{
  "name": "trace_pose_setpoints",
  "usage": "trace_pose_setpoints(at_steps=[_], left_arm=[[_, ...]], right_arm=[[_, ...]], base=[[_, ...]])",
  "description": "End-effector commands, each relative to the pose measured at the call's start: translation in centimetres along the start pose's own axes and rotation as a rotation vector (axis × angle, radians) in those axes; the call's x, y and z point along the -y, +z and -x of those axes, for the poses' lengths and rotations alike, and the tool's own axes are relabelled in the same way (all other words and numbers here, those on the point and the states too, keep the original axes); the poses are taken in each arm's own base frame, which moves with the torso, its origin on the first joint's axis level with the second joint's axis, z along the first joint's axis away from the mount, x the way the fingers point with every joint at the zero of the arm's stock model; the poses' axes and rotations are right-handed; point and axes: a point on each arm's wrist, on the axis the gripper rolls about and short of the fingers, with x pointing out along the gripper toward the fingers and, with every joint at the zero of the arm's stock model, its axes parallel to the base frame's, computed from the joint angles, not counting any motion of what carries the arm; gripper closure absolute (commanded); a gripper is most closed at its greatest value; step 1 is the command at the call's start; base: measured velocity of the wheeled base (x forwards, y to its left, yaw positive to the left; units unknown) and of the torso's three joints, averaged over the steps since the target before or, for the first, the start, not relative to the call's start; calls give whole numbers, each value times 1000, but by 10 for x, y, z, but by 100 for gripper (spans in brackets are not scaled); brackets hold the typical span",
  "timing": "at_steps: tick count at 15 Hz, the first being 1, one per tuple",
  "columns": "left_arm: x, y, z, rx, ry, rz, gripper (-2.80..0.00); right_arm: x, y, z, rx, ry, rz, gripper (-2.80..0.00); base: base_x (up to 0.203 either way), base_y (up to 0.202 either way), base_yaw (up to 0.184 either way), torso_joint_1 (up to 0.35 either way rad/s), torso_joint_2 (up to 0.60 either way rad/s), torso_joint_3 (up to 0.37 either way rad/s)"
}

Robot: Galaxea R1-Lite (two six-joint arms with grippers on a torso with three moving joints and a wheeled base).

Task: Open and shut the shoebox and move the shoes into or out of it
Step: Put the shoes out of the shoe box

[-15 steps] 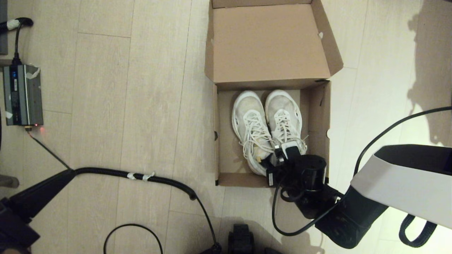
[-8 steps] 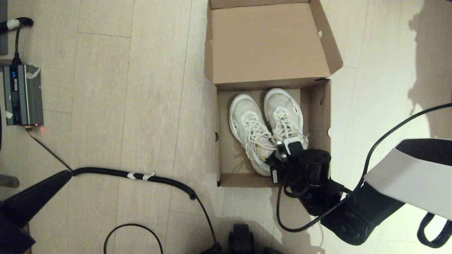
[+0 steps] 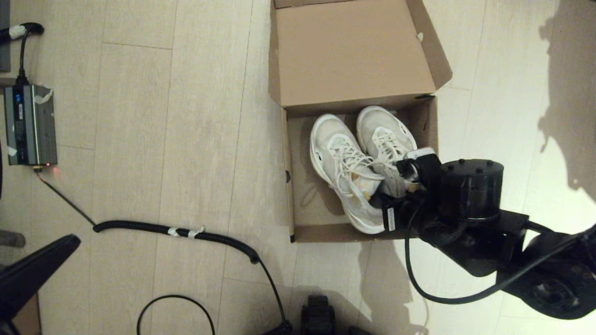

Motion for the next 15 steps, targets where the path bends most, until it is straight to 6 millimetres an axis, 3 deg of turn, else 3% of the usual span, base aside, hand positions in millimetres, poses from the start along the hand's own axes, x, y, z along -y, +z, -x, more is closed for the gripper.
trace_pose_setpoints(at_steps=[1,5,10,15], left_arm=[[8,-1,13,28,-10,-15,0],[11,-7,22,0,-6,4,0],[14,-4,25,21,-12,78,0],[7,18,4,7,-11,149,0]], right_arm=[[11,32,41,49,26,-30,0],[32,81,111,-7,155,-147,0],[78,138,171,129,90,-233,0],[133,143,183,150,-261,-139,0]], base=[[0,0,0,0,0,0],[0,0,0,0,0,0],[0,0,0,0,0,0],[0,0,0,0,0,0]])
